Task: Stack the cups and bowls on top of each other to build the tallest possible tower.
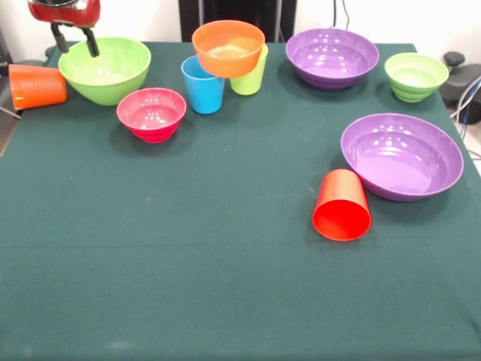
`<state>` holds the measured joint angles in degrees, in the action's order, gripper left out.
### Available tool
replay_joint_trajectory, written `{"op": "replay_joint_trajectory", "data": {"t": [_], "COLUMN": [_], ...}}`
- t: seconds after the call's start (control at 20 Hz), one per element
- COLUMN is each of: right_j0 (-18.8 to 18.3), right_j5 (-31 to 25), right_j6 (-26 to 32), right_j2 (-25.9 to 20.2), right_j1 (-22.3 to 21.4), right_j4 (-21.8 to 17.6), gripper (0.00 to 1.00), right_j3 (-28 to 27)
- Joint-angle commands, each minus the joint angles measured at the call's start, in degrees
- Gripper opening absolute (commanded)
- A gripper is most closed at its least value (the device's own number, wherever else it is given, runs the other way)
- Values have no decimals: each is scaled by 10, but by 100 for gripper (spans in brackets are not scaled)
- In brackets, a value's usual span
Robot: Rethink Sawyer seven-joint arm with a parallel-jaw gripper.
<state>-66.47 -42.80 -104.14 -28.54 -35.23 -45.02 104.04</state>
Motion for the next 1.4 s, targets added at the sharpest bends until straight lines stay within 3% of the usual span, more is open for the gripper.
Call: {"op": "replay_joint_trajectory", "data": {"t": [0.05,1.1,1.4], "right_j0": [11,-19,-31], "right_j5": [0,-6,-12], "right_j6": [141,168,175], "right_j2": [-20,-20,-24], "right_j1": [39,59,41], "right_j4": [-46,-57,-52], "gripper": [100,100,100], "right_j3": [29,17,31]}}
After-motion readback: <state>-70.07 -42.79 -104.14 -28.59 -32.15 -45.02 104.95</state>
